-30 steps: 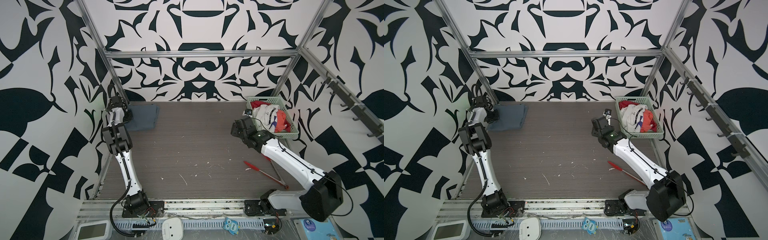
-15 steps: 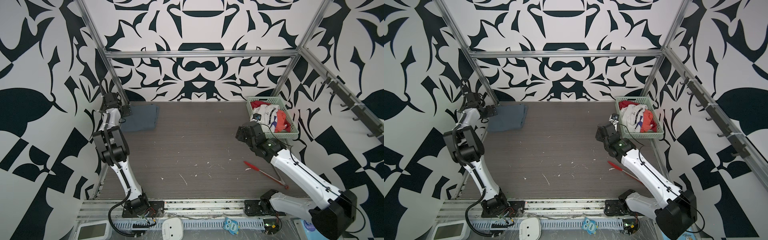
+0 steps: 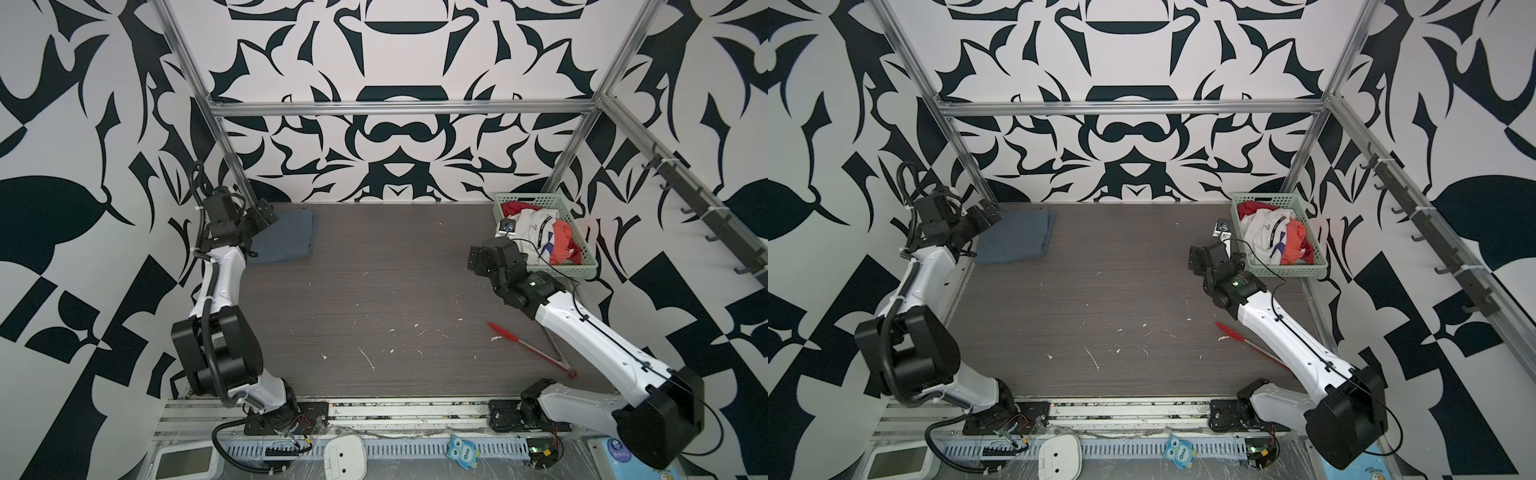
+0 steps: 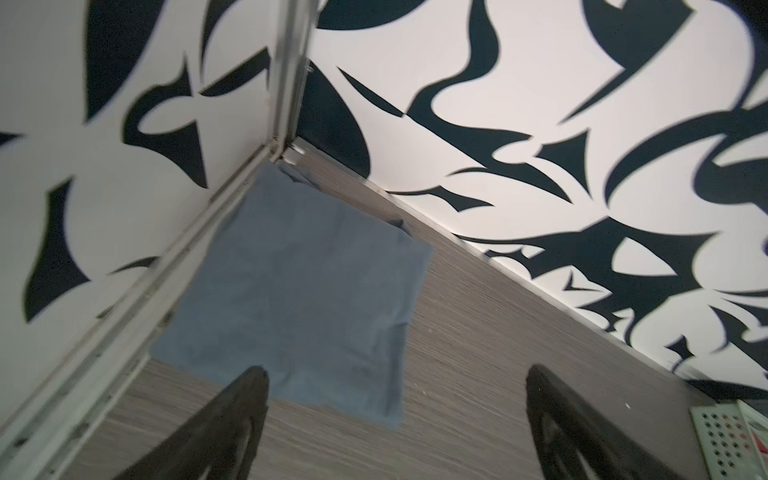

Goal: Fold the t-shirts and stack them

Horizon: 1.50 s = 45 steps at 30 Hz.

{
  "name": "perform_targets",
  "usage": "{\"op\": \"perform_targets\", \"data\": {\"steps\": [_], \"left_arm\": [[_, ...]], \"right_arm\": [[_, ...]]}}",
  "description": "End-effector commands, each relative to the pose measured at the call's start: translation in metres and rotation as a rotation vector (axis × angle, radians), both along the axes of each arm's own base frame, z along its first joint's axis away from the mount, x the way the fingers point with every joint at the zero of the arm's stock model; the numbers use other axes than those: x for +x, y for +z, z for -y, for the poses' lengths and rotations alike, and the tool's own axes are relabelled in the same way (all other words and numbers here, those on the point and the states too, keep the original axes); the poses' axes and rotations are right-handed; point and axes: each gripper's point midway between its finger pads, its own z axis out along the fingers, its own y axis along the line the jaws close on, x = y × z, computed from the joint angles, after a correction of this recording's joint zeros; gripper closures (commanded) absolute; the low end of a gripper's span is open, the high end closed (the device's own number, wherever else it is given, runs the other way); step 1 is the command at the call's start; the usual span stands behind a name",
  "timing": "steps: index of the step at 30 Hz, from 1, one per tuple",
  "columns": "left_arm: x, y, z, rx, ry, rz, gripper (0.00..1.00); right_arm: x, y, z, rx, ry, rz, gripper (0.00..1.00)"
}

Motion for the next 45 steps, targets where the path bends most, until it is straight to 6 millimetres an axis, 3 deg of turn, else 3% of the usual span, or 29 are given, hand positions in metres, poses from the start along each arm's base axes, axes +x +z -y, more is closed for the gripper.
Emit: {"op": "perform_targets", "data": {"steps": [1,4,10,17,20,22,25,26,31,35,40,42,45], "left_arm": [[-0.024,-0.002,0.025,-0.009,-0.012,0.034,0.01],[-0.048,-0.026,0.030,0.066,0.003,0.034,0.01],[-0.083,-0.086,0.013,0.204,0.107,0.021,0.01],[-0.085,-0.154,0.005,0.268,0.127,0.031,0.01],[-0.080,-0.154,0.006,0.314,0.102,0.014,0.01],[-0.079,-0.151,0.006,0.365,0.102,0.084,0.01],[-0.083,-0.168,0.007,0.354,0.114,0.134,0.01],[-0.082,-0.163,0.003,0.363,0.146,0.198,0.01],[-0.078,-0.166,0.008,0.354,0.112,0.161,0.01],[-0.077,-0.170,0.010,0.348,0.090,0.105,0.01],[-0.073,-0.170,0.011,0.343,0.086,0.107,0.01],[-0.072,-0.170,0.011,0.347,0.084,0.108,0.01],[-0.073,-0.170,0.011,0.348,0.087,0.111,0.01]], "right_arm": [[-0.009,0.022,0.030,-0.119,-0.074,0.098,0.05],[-0.022,0.018,0.052,-0.160,-0.140,0.127,0.05],[-0.042,-0.001,0.082,-0.243,-0.238,0.138,0.05],[-0.042,-0.041,0.092,-0.298,-0.260,0.132,0.05],[-0.036,-0.059,0.096,-0.312,-0.255,0.150,0.05],[-0.031,-0.071,0.096,-0.304,-0.238,0.150,0.05],[-0.023,-0.084,0.098,-0.322,-0.226,0.163,0.05],[-0.020,-0.087,0.097,-0.330,-0.211,0.179,0.05],[0.001,-0.116,0.101,-0.330,-0.163,0.182,0.07],[0.015,-0.120,0.092,-0.396,-0.077,0.159,0.11],[0.014,-0.126,0.080,-0.342,-0.003,0.127,0.11],[0.016,-0.125,0.071,-0.223,0.018,0.164,0.09],[0.027,-0.136,0.061,-0.225,0.076,0.164,0.00]]}}
